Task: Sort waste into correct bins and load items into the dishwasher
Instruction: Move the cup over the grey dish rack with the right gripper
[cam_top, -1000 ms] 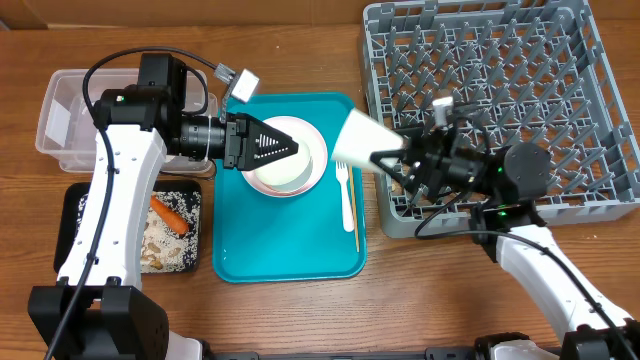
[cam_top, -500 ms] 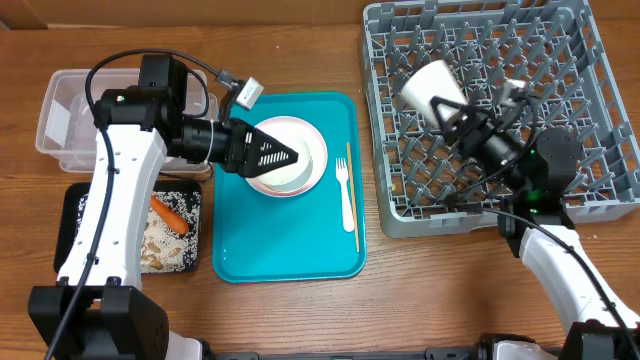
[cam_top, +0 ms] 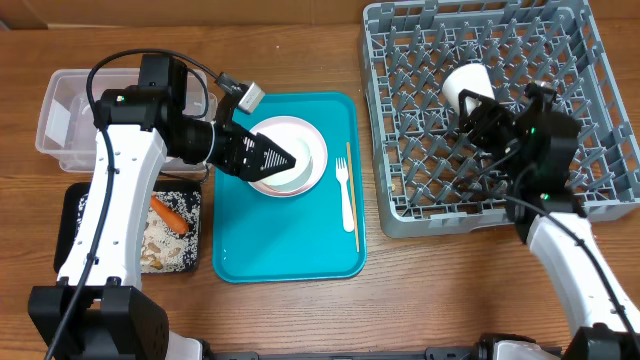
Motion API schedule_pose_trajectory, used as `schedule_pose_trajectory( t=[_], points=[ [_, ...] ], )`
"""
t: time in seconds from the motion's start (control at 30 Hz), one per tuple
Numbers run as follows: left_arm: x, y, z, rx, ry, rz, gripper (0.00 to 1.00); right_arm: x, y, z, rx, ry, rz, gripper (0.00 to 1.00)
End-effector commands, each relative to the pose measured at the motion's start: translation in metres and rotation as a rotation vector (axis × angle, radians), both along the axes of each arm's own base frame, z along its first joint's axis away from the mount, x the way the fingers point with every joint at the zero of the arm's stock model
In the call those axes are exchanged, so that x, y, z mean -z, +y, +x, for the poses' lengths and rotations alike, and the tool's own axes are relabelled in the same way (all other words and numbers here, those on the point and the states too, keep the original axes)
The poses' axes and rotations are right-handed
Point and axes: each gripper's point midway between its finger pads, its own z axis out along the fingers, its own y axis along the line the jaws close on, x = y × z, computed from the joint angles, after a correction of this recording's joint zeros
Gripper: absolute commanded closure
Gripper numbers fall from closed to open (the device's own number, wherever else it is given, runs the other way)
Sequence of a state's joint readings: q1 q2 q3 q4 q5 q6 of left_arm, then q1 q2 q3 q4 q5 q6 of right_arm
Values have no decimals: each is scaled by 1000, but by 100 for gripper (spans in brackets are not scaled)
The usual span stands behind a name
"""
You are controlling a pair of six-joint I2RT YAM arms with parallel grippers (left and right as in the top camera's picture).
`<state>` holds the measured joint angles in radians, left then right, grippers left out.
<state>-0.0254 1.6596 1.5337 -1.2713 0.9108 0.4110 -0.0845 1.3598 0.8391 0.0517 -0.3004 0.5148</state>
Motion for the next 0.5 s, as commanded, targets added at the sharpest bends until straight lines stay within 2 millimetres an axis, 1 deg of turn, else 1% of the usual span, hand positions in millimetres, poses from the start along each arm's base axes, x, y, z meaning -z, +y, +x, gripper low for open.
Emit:
schedule_pose_trajectory(
  t=[0.0,0.1,0.2,0.23,0.3,0.33,0.47],
  points=[
    [22,31,8,-50,-31,242,0,-60,-7,14,-14,-103,-137,56],
    [42,64,12,-92,-36,465,0,-90,-13,14,0,-88,-195,56],
    [52,94,15,-126,-40,646,0,-109,-16,9,5,-40,-223,56],
    [54,100,16,-133,-41,683,0,-113,-16,6,1,-17,-224,56],
    [56,113,16,-147,-42,756,0,-114,-16,-2,-9,46,-225,57],
    [56,116,17,-150,-43,774,0,-113,-15,-5,-18,74,-234,57],
    [57,118,17,-152,-43,784,0,-102,-24,-18,4,204,-274,56]
  ],
)
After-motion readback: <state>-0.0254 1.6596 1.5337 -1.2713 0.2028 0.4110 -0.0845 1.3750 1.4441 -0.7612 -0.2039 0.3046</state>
